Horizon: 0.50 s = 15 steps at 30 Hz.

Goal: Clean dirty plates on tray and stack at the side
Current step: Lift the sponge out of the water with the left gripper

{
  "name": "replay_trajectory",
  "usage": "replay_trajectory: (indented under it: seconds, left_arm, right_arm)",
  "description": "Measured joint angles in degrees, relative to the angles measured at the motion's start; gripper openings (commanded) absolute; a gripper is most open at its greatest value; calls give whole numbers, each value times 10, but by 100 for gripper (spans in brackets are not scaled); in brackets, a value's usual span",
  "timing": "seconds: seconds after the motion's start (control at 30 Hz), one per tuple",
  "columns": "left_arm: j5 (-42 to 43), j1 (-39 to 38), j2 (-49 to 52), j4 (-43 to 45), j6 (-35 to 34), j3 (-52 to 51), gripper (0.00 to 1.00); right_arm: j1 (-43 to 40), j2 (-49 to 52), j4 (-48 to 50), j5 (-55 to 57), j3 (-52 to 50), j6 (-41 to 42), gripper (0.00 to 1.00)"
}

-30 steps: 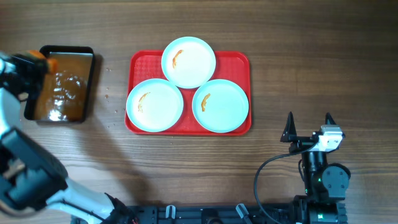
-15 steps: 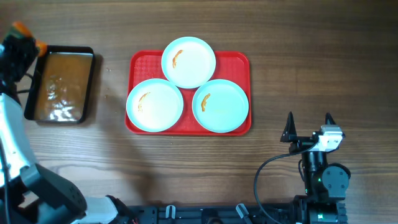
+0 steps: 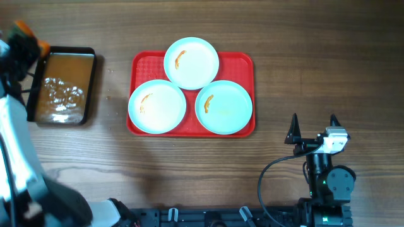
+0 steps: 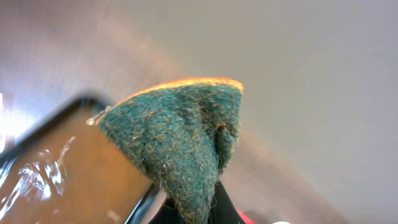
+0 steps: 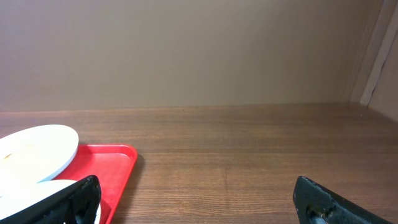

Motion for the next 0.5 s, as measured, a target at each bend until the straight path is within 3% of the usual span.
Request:
replay_trajectory:
  seconds: [0.1, 0.3, 0.5]
  left_arm:
    - [-20, -11, -14, -31, 4, 3, 4]
    - [-41, -10, 130, -110, 4, -51, 4]
    - [22, -12, 28, -95, 3, 6, 4]
  right_arm:
    - [0, 0, 0, 0, 0, 0, 100]
    - [0, 0, 0, 0, 0, 0, 100]
    - [0, 0, 0, 0, 0, 0, 100]
